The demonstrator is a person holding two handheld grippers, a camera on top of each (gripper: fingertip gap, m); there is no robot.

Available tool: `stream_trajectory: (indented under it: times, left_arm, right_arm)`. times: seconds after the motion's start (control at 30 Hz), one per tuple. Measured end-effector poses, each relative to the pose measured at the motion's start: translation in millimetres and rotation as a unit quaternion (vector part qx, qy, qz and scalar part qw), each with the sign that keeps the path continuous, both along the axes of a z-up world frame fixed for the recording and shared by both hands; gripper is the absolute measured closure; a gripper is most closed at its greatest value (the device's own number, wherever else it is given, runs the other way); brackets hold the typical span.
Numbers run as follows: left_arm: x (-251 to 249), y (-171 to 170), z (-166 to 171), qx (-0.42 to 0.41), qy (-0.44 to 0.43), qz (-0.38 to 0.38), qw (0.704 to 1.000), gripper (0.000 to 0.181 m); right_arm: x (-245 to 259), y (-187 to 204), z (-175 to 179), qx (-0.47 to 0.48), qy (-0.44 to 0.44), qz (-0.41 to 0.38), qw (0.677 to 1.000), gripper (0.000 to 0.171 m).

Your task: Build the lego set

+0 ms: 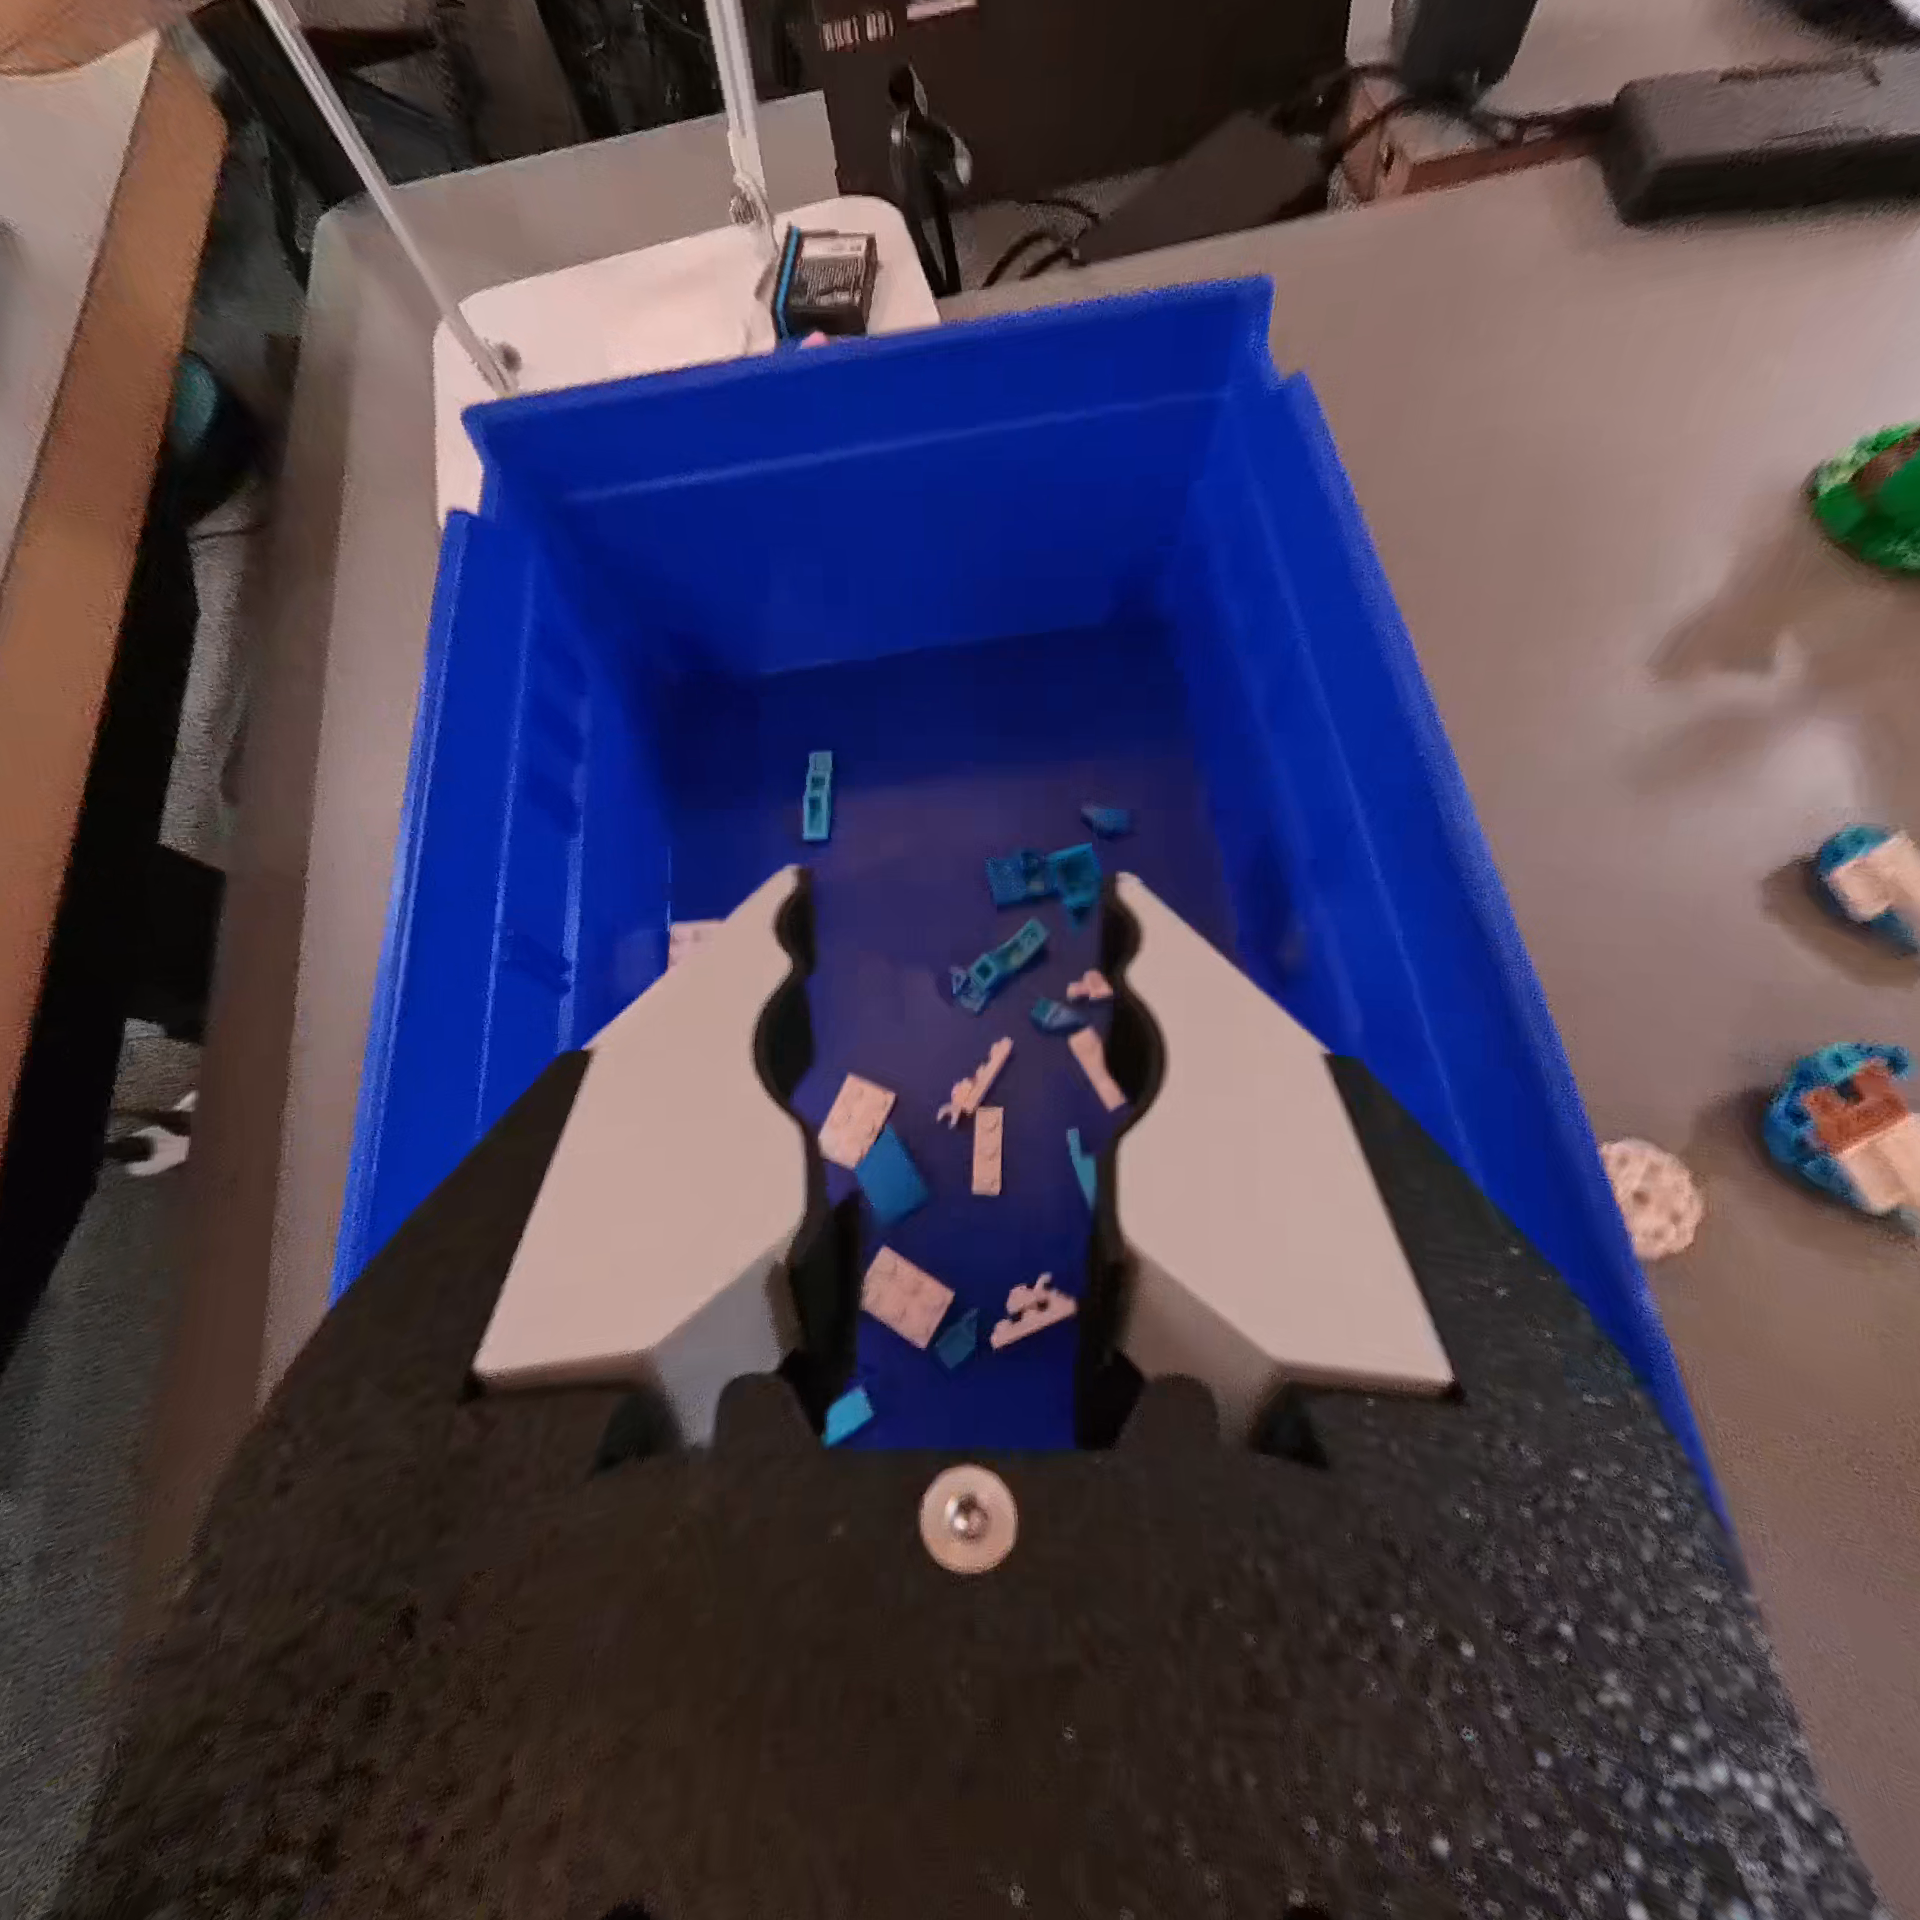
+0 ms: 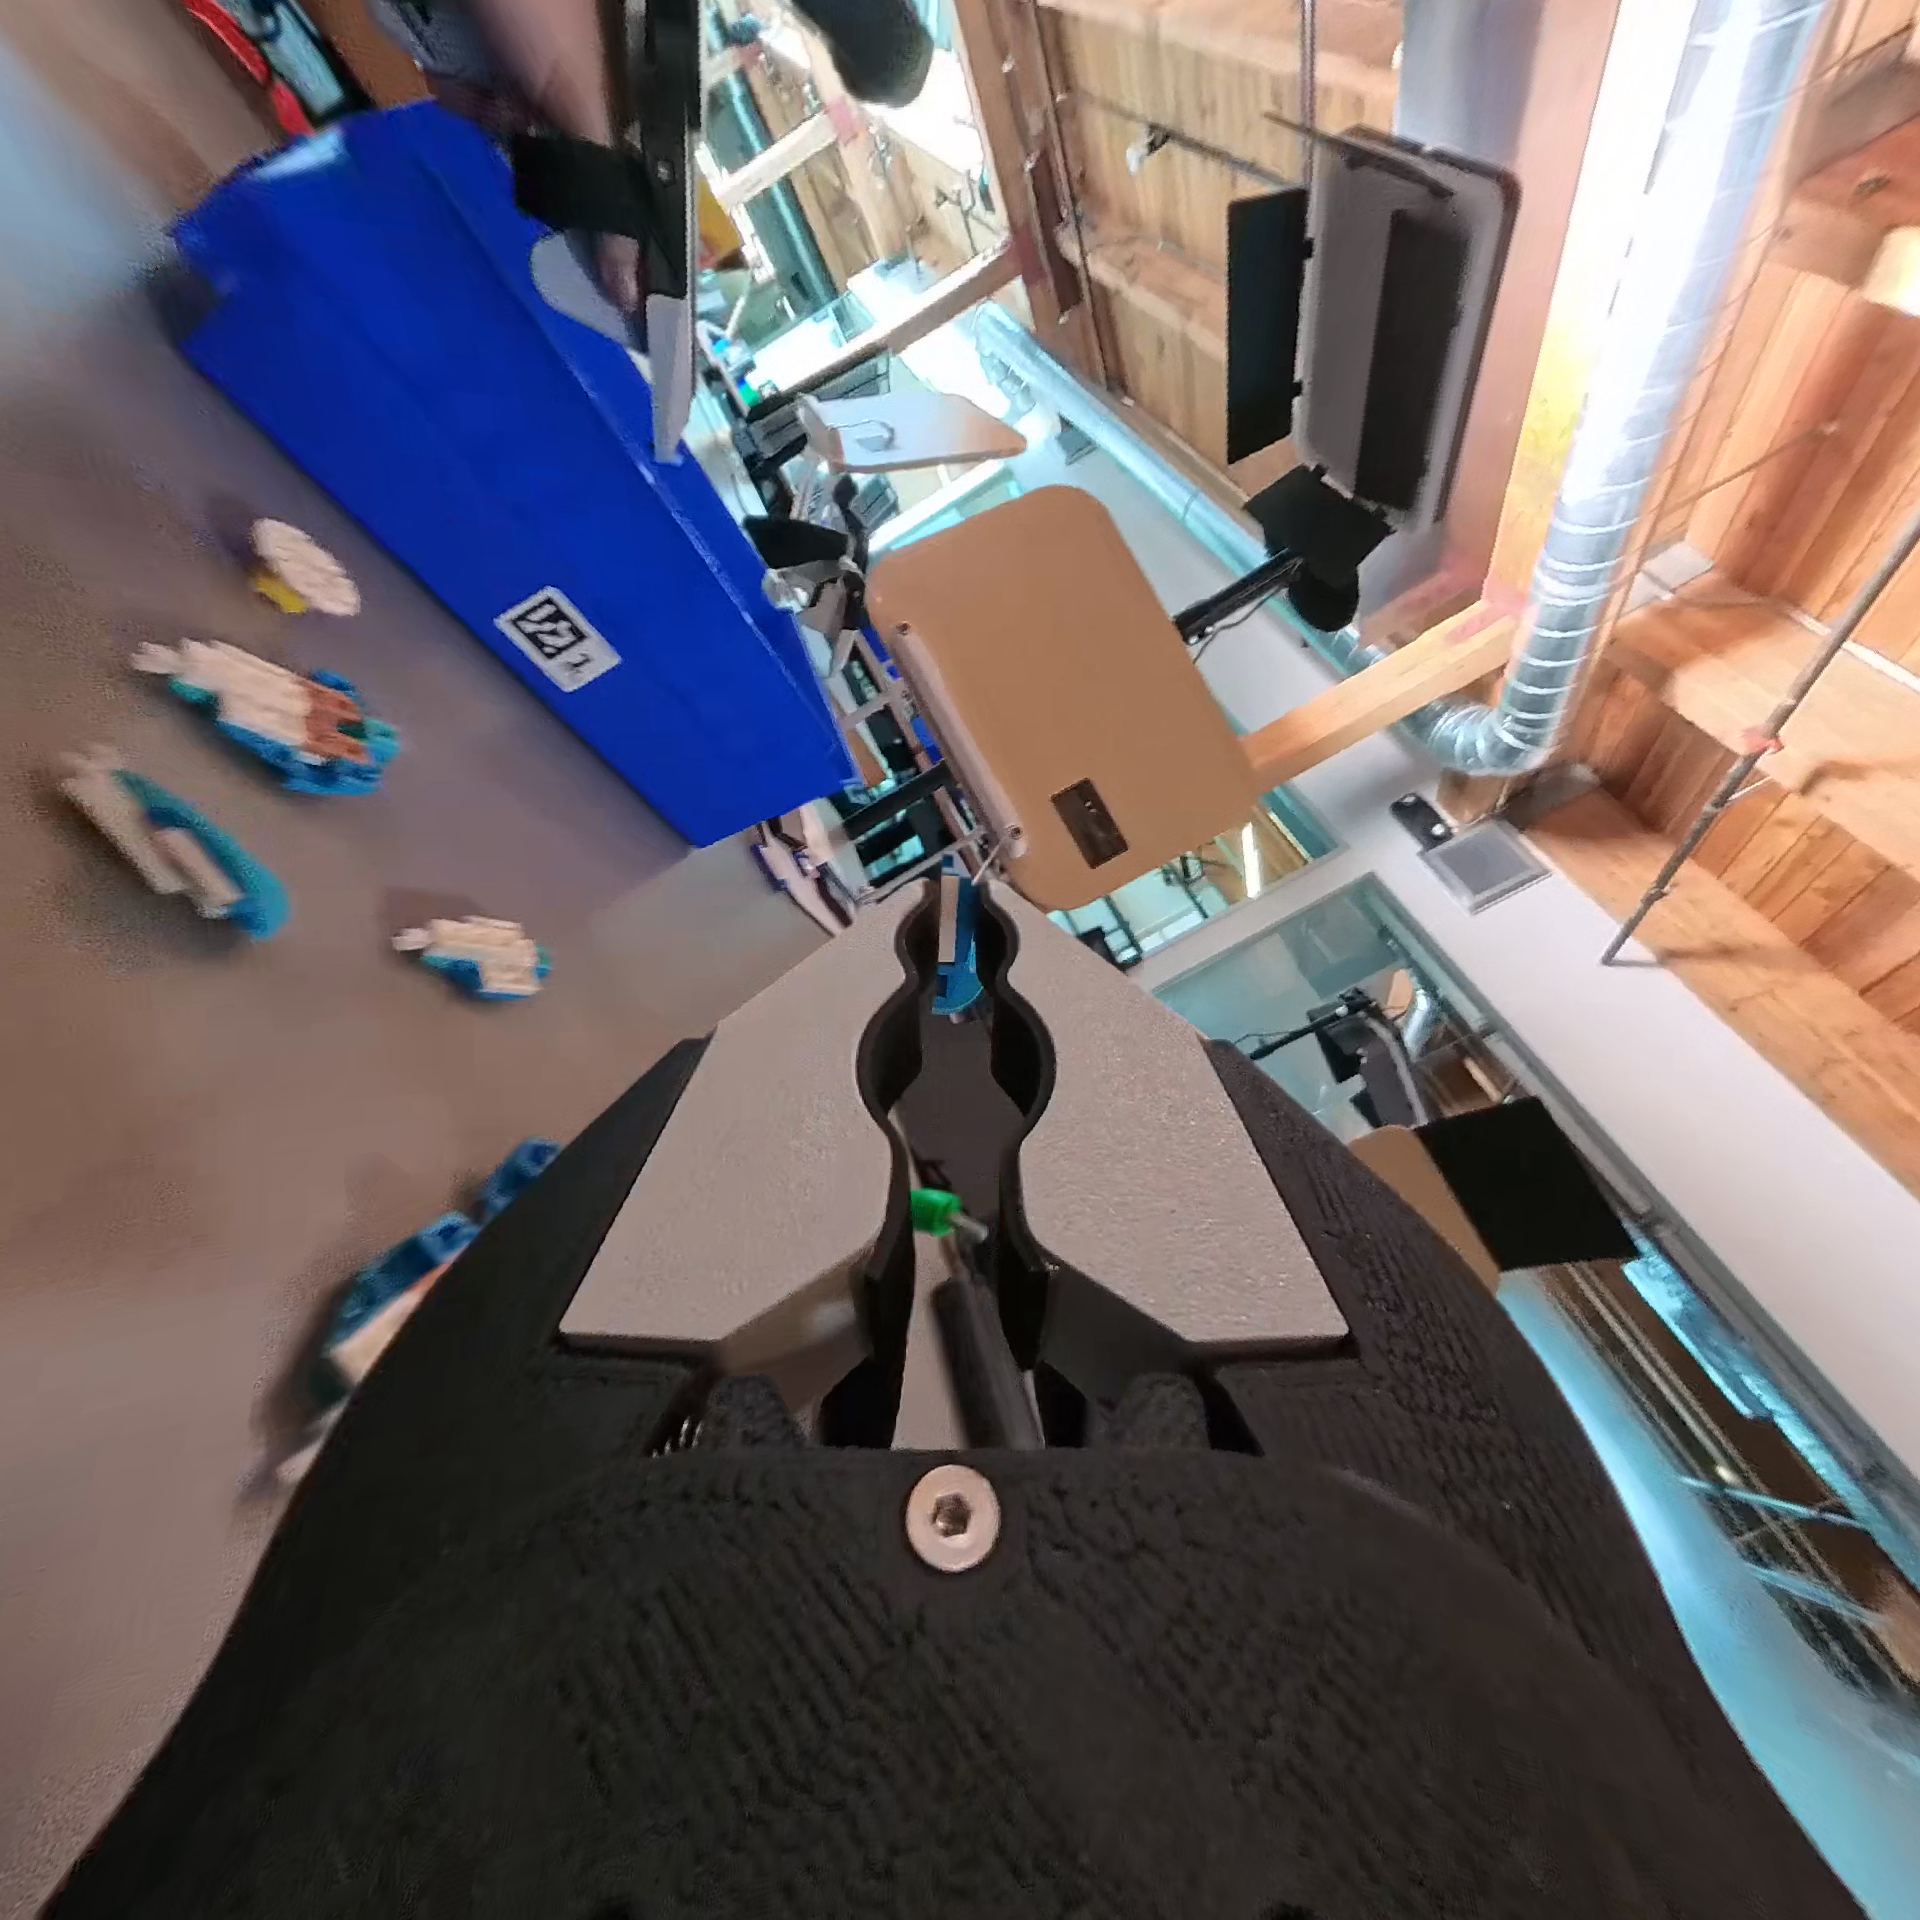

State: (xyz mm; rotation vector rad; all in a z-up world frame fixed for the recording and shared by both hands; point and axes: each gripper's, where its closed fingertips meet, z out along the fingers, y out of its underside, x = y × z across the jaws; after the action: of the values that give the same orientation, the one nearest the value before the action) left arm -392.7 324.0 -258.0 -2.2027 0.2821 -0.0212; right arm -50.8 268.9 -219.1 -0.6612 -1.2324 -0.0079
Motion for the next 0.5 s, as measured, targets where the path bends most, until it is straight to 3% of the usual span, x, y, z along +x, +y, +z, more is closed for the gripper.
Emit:
stream_trajectory:
  times: [0.03, 0.1, 0.23, 0.37, 0.5]
  left_arm:
    - [2, 6, 8, 0.014, -0.007, 0.003, 1.0, 0.12]
    - [9, 12, 40, 0.078, 0.0, 0.004, 0.997, 0.119]
    - [28, 6, 82, 0.14, 0.07, 0.018, 0.988, 0.105]
    - [13, 5, 70, 0.103, 0.182, 0.028, 0.978, 0.109]
    - [0, 6, 31, 0.02, 0.085, 0.009, 0.996, 0.106]
  right_arm:
    - [-2, 7, 3, 0.011, 0.001, 0.0, 1.0, 0.167]
    - [-3, 17, 9, 0.035, 0.005, -0.007, 0.999, 0.168]
    - [-3, 21, 17, -0.042, 0.067, 0.012, 0.997, 0.168]
    - [-6, 20, 25, -0.163, 0.145, 0.051, 0.975, 0.168]
    - [-14, 26, 9, -0.216, 0.147, 0.036, 0.965, 0.167]
